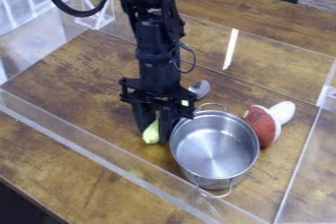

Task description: Move the green spoon to the left

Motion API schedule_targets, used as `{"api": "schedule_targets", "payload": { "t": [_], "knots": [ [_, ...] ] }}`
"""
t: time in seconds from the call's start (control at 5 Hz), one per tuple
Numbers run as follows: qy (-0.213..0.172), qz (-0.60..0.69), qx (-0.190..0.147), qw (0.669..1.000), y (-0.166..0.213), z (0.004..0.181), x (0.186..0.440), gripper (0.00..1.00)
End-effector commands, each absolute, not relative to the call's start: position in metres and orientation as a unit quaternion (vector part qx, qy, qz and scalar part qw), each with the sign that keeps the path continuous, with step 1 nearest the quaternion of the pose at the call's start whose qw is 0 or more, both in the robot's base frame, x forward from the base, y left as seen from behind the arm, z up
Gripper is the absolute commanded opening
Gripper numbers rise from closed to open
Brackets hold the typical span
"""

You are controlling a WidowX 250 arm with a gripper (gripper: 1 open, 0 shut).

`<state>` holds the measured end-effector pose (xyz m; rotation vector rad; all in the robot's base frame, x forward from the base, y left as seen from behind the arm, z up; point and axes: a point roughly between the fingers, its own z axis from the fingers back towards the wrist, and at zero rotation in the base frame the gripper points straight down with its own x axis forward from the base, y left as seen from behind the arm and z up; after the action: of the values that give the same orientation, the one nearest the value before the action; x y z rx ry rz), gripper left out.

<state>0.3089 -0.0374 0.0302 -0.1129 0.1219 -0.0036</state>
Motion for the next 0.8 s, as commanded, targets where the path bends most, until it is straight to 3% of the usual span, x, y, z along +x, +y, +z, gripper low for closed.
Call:
{"api": "schedule_targets", "payload": {
  "t": [0.0, 0.6],
  "knots": [
    [0.023, -0.013, -0.055, 0.998, -0.0475, 0.0559, 0.3168, 0.00],
    [0.020, -0.032, -0.049, 0.998, -0.0440, 0.0568, 0.3252, 0.00]
  ]
}}
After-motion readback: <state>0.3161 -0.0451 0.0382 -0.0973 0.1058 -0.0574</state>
